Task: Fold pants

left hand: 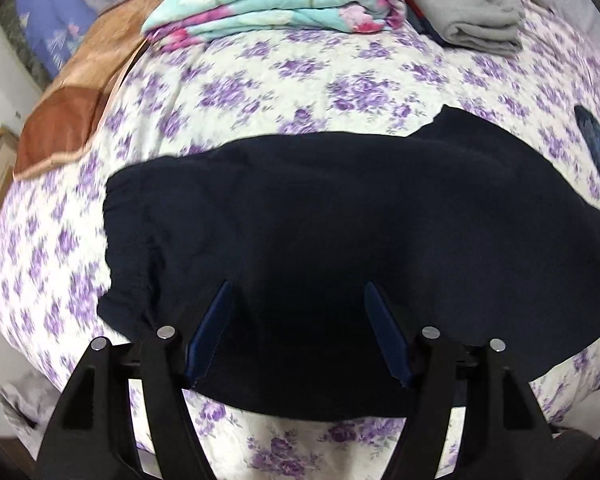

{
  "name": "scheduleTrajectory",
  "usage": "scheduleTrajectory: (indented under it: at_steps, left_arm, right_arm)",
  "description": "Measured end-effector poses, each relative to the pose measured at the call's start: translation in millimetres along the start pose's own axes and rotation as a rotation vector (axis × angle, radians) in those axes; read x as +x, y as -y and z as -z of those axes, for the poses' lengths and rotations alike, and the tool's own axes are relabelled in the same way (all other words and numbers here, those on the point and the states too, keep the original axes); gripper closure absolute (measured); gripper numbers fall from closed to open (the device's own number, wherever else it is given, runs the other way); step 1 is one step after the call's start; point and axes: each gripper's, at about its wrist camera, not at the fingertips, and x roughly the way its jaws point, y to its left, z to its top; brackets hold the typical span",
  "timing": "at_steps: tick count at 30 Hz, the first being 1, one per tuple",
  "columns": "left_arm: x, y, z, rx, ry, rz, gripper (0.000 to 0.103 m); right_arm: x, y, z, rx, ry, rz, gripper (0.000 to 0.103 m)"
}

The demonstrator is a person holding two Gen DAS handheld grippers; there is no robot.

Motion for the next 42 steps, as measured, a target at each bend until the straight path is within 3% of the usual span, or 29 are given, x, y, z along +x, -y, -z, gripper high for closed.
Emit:
scheduleTrajectory:
  at_steps: [3, 7, 8, 11, 13, 14, 17, 18, 19, 21, 22, 24, 25, 27, 30, 35, 37, 40, 42]
  left_arm:
    - [2.7, -7.1, 9.3, -0.021, -0.010, -0.002, 0.032]
    - [14.7, -17.2, 21.5, -0.051, -0.037, -0.020, 0.032]
    - [17.7, -20.2, 24.2, -0.058, -0.035, -0.022, 0.031]
    - [29.0, -29.1, 31.5, -0.072, -0.045, -0.032, 0.030]
    - [32.0, -35.8, 36.4, -0.073, -0.049, -0.064, 0.030]
    - [30.3, -41.2, 38.3, -0.079, -0.046, -0.064, 0.030]
    - [24.1, -59.8, 43.0, -0.122, -0.043, -0.037, 0.030]
    - [20.0, -67.1, 44.6, -0.155, -0.043, -0.015, 0.030]
    - [15.8, -70.6, 45.2, -0.175, -0.039, -0.004, 0.033]
    - [1.6, -74.3, 44.6, -0.208, -0.006, 0.028, 0.031]
    - [-5.6, -73.1, 43.2, -0.210, 0.015, 0.048, 0.030]
    - [-15.1, -67.2, 38.0, -0.184, 0.048, 0.076, 0.027]
    - [-18.6, -63.4, 33.9, -0.170, 0.066, 0.082, 0.024]
    - [-20.5, -58.9, 27.1, -0.159, 0.086, 0.071, 0.023]
    - [-16.0, -60.0, 18.6, -0.180, 0.080, 0.072, 0.023]
    - [-3.6, -73.6, 9.8, -0.260, 0.064, 0.031, 0.023]
    - [3.2, -80.0, 13.1, -0.297, 0.046, 0.023, 0.023]
    - [16.6, -89.9, 20.9, -0.333, 0.018, 0.018, 0.023]
    - [24.7, -93.4, 24.6, -0.339, 0.008, -0.014, 0.023]
  right_arm:
    - [18.9, -18.4, -19.3, -0.078, 0.011, 0.053, 0.038]
    - [49.1, -75.1, -29.0, -0.231, 0.011, -0.033, 0.038]
    - [66.8, -94.5, -27.5, -0.270, -0.032, -0.080, 0.038]
    - [115.6, -128.9, -16.8, -0.348, -0.168, -0.102, 0.038]
    - [147.5, -133.3, -1.8, -0.412, -0.271, -0.029, 0.039]
    - [158.5, -129.9, 5.8, -0.448, -0.303, 0.015, 0.043]
    - [150.7, -136.1, 6.3, -0.525, -0.243, 0.130, 0.056]
    - [142.6, -139.7, 1.1, -0.515, -0.203, 0.183, 0.052]
    - [125.7, -146.5, -5.2, -0.499, -0.112, 0.183, 0.050]
    - [108.1, -166.9, -10.3, -0.509, -0.045, 0.049, 0.036]
    - [111.3, -186.3, -9.2, -0.547, -0.082, -0.032, 0.037]
    - [126.6, -222.0, -2.1, -0.626, -0.135, -0.097, 0.037]
    - [136.7, -242.6, 2.5, -0.657, -0.172, -0.160, 0.039]
    - [161.0, -282.8, 13.1, -0.681, -0.269, -0.280, 0.057]
    - [195.2, -345.9, 27.2, -0.710, -0.366, -0.393, 0.056]
    - [229.8, -411.9, 50.0, -0.707, -0.496, -0.466, 0.057]
    - [238.7, -431.4, 61.8, -0.769, -0.515, -0.426, 0.065]
    - [260.4, -443.0, 74.9, -0.785, -0.614, -0.412, 0.093]
    - [265.0, -444.9, 75.6, -0.806, -0.633, -0.401, 0.094]
